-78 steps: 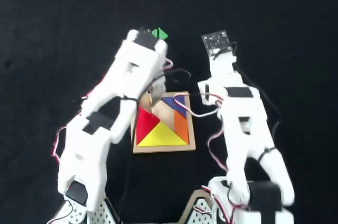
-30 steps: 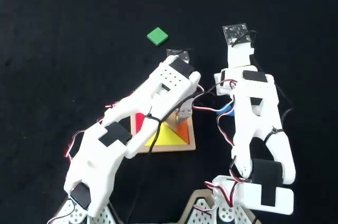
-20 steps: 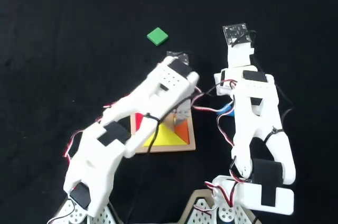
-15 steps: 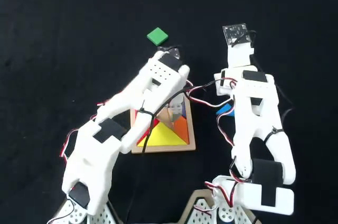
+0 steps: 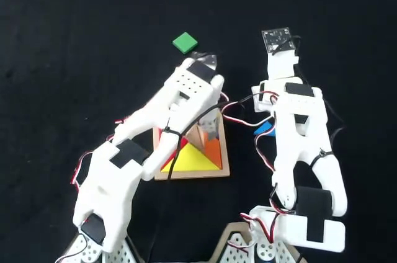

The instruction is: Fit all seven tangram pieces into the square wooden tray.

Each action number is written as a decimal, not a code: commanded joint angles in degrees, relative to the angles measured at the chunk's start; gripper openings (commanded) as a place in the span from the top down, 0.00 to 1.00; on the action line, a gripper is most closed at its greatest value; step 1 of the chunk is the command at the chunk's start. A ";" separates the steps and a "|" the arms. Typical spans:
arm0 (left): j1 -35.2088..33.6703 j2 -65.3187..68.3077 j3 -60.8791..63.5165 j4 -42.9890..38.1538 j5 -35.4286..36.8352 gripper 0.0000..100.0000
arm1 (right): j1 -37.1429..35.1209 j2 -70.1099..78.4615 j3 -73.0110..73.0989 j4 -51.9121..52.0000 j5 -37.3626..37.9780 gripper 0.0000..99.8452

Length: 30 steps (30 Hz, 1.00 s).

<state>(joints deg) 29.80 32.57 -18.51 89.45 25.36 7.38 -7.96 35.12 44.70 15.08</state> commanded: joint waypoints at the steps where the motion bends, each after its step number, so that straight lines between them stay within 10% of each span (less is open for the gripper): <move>1: -1.01 -4.66 -7.52 2.81 -2.90 0.81 | 0.88 -0.13 -4.09 0.09 -0.18 0.99; 6: -1.10 -8.26 -16.31 10.73 -10.81 0.96 | 0.88 -0.13 -4.09 0.00 -0.18 0.99; 17: -10.86 -11.78 -5.76 11.43 -13.27 0.97 | 0.53 -0.13 -4.18 0.44 -0.62 0.99; 30: -29.76 -67.25 11.91 11.25 -27.69 0.97 | -24.00 -10.51 0.75 9.49 -3.43 0.99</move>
<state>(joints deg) 6.51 -19.56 -19.91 100.53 0.22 -9.49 -14.73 34.68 55.78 14.02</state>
